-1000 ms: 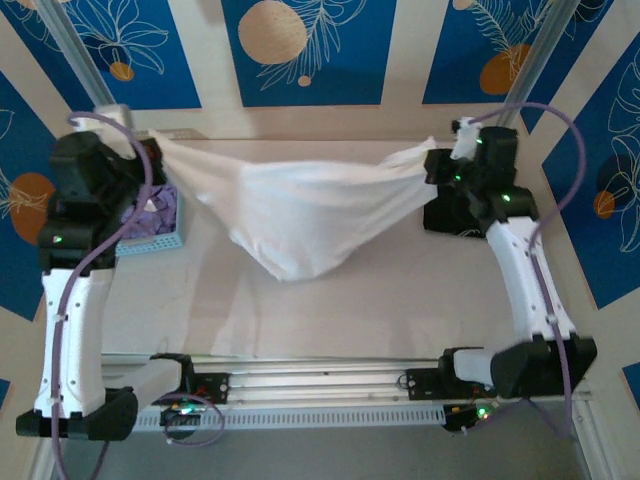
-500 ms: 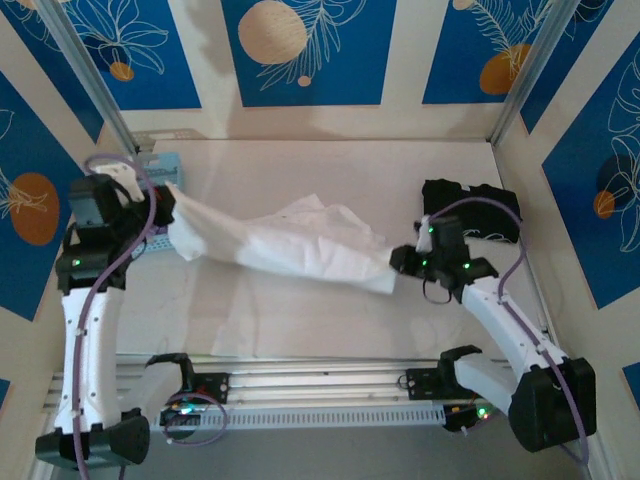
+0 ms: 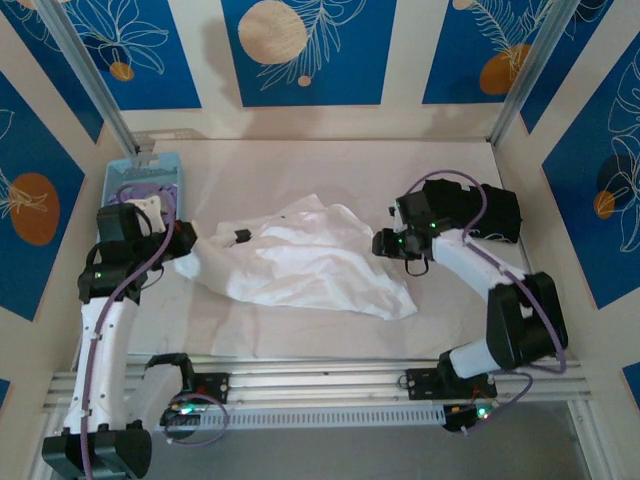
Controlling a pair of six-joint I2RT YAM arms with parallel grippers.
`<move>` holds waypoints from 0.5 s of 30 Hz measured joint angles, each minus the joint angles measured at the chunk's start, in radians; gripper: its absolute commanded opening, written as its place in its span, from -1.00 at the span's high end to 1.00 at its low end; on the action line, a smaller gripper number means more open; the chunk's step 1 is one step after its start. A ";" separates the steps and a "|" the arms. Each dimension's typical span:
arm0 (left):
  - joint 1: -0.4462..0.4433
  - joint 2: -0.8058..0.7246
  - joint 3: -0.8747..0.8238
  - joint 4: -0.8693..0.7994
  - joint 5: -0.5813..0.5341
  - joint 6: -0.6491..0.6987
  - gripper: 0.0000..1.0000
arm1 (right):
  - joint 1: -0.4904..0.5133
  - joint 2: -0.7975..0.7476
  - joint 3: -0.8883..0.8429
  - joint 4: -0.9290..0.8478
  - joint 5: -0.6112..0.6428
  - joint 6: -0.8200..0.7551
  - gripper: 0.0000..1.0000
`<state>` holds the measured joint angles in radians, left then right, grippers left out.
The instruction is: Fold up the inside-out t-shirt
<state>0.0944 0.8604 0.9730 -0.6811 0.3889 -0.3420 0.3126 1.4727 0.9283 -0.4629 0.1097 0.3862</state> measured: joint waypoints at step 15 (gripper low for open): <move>0.000 0.019 -0.008 0.044 0.026 0.000 1.00 | 0.089 0.383 0.264 -0.086 0.152 -0.068 0.48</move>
<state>0.0944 0.8791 0.9653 -0.6373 0.4152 -0.3416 0.4011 1.8553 1.1923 -0.5491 0.2619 0.3183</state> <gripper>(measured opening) 0.044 0.336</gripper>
